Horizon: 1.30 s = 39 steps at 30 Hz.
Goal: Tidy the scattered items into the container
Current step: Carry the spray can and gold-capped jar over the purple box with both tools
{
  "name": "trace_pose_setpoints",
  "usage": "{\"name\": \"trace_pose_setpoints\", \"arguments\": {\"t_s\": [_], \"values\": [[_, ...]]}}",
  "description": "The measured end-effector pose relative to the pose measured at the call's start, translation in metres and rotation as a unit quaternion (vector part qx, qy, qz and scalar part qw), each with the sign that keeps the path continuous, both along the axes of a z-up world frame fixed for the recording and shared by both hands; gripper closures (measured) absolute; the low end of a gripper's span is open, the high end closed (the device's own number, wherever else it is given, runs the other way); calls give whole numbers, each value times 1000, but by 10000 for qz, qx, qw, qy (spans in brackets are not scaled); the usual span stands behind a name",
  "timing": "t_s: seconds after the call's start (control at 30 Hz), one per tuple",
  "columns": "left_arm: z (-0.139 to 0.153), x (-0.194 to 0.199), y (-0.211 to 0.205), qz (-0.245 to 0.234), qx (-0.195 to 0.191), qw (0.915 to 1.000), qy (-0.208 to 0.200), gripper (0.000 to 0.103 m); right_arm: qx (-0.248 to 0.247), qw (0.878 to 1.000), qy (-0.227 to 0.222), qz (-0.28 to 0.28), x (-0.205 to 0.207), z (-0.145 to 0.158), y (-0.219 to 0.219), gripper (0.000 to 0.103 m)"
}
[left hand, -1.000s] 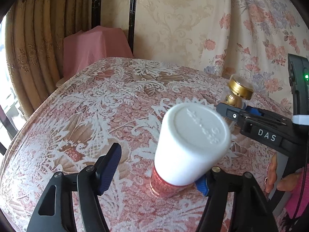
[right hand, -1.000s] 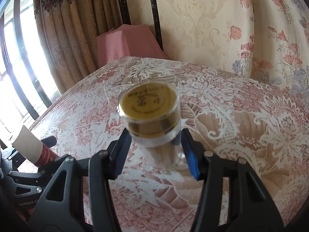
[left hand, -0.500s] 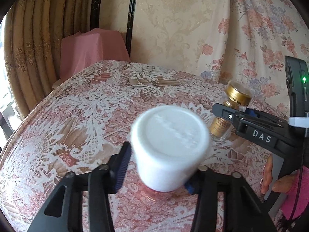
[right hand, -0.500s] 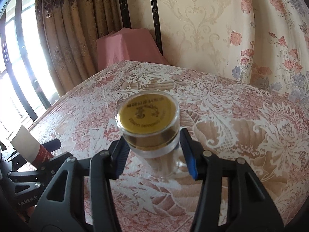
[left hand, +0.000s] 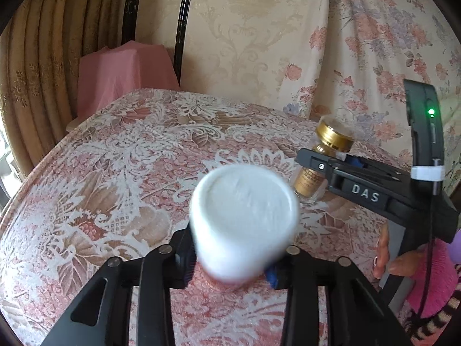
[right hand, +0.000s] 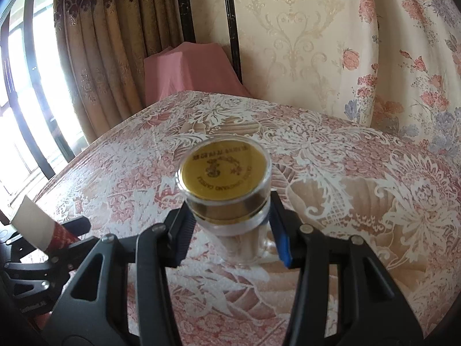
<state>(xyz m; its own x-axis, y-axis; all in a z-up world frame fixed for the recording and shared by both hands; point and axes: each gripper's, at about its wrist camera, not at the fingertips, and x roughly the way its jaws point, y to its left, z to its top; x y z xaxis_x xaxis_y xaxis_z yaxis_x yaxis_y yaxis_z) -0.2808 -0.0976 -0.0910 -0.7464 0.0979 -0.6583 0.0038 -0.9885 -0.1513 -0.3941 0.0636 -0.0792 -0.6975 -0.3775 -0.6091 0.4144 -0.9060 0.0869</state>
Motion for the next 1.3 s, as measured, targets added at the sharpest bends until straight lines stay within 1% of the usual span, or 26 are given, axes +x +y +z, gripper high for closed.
{"name": "trace_pose_setpoints", "arguments": {"t_s": [0.07,0.2,0.33,0.4,0.43,0.47,0.5,0.97,1.13,1.3], "values": [[2,3,2,-1,-49,10000,28,46,-3,10000,-7,4,0,0,0,52],[3,5,1,24,-73,9999,120,45,-10,10000,-14,-1,0,0,0,52],[1,4,0,-4,4,10000,53,46,-21,10000,-15,-7,1,0,1,52],[1,5,1,10,-26,10000,65,48,-24,10000,-16,-11,1,0,1,52],[0,6,1,10,-23,10000,70,54,-23,10000,-16,-12,1,0,0,52],[0,6,1,-8,3,10000,53,63,-21,10000,-12,-14,1,-1,0,52],[0,6,1,-27,30,10000,34,66,-21,10000,-8,-19,2,-1,0,52],[0,8,-2,-14,137,9999,-12,67,16,10000,33,-63,12,0,3,53],[1,12,3,-35,97,9999,-52,67,-22,10000,-10,-94,22,0,9,53],[2,20,8,-48,72,9999,-109,67,1,9999,-50,-89,44,2,15,53]]}}
